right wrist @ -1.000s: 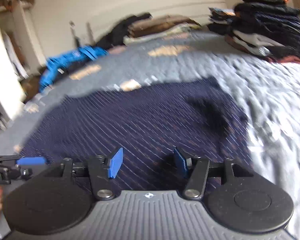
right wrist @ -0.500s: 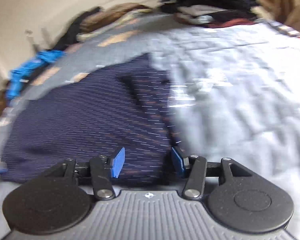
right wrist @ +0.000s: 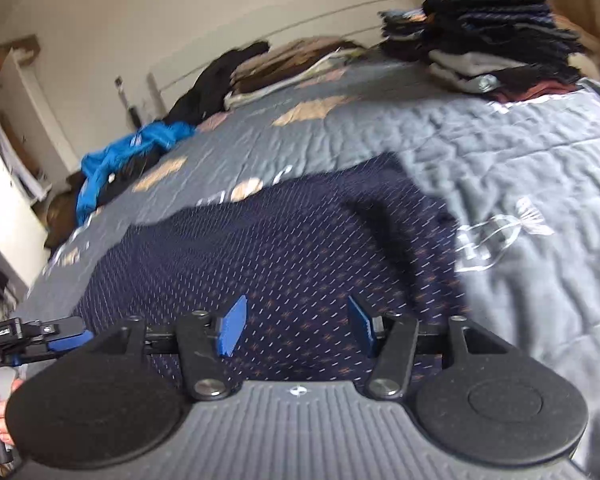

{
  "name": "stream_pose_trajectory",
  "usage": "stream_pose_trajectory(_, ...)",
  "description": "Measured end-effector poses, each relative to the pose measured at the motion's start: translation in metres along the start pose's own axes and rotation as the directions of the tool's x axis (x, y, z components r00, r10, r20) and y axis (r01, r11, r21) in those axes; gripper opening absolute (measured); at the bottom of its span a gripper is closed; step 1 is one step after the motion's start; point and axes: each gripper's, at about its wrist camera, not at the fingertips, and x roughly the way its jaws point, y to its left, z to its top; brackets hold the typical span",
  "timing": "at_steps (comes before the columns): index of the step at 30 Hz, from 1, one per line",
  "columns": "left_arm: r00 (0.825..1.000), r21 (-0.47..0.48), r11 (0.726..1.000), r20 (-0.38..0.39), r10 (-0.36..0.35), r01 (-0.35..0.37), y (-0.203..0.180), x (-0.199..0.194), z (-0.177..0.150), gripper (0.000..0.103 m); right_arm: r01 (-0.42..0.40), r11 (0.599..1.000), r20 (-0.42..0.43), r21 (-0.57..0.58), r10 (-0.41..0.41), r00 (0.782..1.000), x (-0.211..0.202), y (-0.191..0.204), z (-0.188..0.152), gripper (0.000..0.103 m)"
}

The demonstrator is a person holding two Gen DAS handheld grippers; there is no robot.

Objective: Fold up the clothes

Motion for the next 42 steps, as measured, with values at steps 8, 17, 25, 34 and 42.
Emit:
stream_pose_trajectory(8, 0.989, -0.257, 0.966, 0.133, 0.063, -0.027, 0.048, -0.035, 0.019, 0.038, 0.053, 0.994, 0.007, 0.092, -0.054, 0.999, 0.007, -0.041, -0.005, 0.051)
stream_pose_trajectory(17, 0.973, -0.104, 0.976, 0.153, -0.175, 0.192, -0.009, -0.029, 0.056, 0.073, -0.026, 0.999, 0.062, 0.043, 0.024, 0.998, 0.003, -0.026, 0.047, 0.061)
stream_pose_trajectory(25, 0.98, -0.206, 0.958, 0.029, -0.199, 0.2, 0.01, 0.046, 0.057, 0.073, -0.024, 0.996, -0.023, -0.082, 0.022, 0.999, 0.065, -0.019, 0.072, 0.063)
stream_pose_trajectory(34, 0.988, -0.21, 0.967, 0.097, -0.124, 0.142, 0.039, 0.041, 0.06, 0.067, -0.01, 1.0, -0.045, 0.013, 0.01, 0.999, 0.1, -0.063, 0.085, 0.063)
stream_pose_trajectory(42, 0.981, -0.253, 0.966, 0.193, -0.005, 0.055, 0.05, 0.035, 0.078, 0.063, 0.049, 0.998, -0.031, 0.035, -0.048, 0.998, 0.11, -0.08, 0.087, 0.063)
